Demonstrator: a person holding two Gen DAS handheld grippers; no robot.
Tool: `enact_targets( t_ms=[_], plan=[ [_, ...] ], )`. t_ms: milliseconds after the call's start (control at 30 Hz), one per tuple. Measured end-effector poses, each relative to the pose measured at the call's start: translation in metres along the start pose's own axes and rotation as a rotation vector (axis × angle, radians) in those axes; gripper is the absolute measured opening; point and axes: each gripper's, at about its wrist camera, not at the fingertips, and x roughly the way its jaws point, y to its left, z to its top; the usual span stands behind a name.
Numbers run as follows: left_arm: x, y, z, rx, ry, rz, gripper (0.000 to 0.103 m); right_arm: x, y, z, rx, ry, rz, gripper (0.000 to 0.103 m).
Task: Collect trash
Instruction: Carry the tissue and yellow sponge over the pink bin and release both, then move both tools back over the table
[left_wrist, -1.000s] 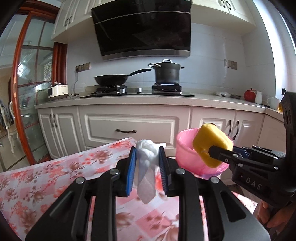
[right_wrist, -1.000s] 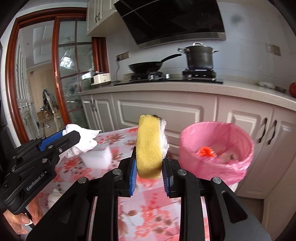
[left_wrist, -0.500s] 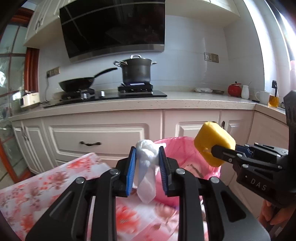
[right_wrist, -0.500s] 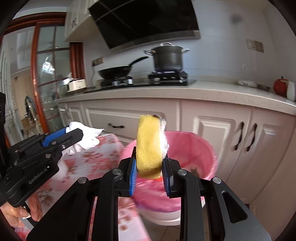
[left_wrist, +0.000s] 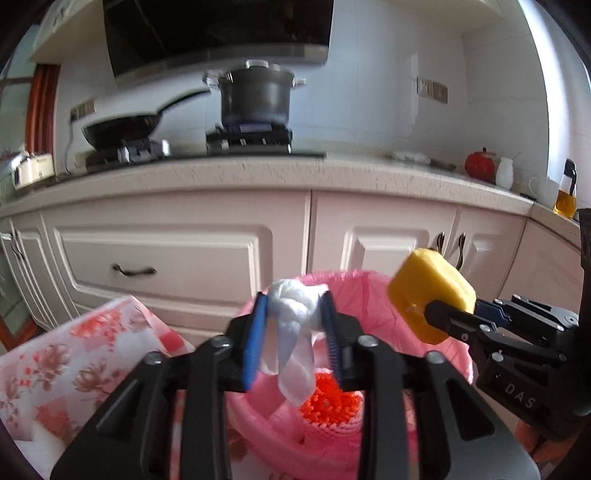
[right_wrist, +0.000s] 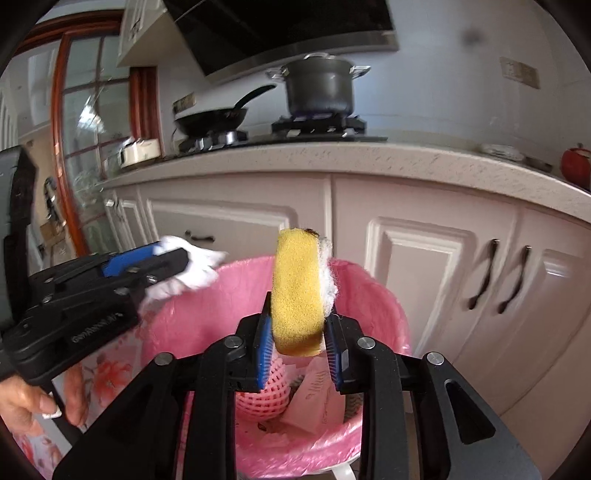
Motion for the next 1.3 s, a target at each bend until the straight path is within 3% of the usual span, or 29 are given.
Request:
enact_targets(
  t_ms=[67, 100, 133, 167, 200, 300, 367, 500, 600, 900, 1300],
  plan=[
    [0.007, 0.002, -0.005, 0.014, 0.016, 0.023, 0.046, 0.007, -0.004, -0.003, -0.018, 0.020, -0.029, 0.036],
    [0.009, 0.004, -0.008, 0.016, 0.022, 0.030, 0.049, 0.008, -0.007, -0.005, -0.016, 0.026, -0.031, 0.044],
    [0.009, 0.008, -0.012, 0.013, 0.026, 0.033, 0.053, 0.005, -0.009, -0.007, -0.011, 0.024, -0.031, 0.060],
    [0.008, 0.011, -0.015, 0.011, 0.025, 0.037, 0.055, 0.001, -0.012, -0.009, -0.002, 0.012, -0.031, 0.065],
    [0.005, 0.014, -0.017, 0.011, 0.023, 0.044, 0.063, -0.005, -0.015, -0.011, 0.009, -0.003, -0.030, 0.066],
    [-0.007, 0.027, -0.024, -0.001, 0.019, 0.061, 0.067, -0.021, -0.015, -0.015, 0.018, -0.010, -0.031, 0.066],
    [-0.021, 0.031, -0.026, -0.018, 0.012, 0.065, 0.076, -0.032, -0.009, -0.016, 0.008, -0.019, -0.023, 0.066],
    [-0.066, 0.041, -0.030, -0.070, -0.007, 0.066, 0.098, -0.061, 0.011, -0.016, 0.008, -0.042, -0.018, 0.072],
    [-0.097, 0.049, -0.034, -0.097, 0.014, 0.043, 0.098, -0.089, 0.034, -0.018, 0.026, -0.064, -0.016, 0.076],
    [-0.226, 0.062, -0.066, -0.047, -0.057, 0.150, 0.098, -0.149, 0.108, -0.024, -0.005, -0.113, 0.059, 0.085],
    [-0.368, 0.125, -0.147, -0.180, -0.062, 0.331, 0.098, -0.186, 0.199, -0.044, -0.079, -0.086, 0.207, 0.085]
  ],
)
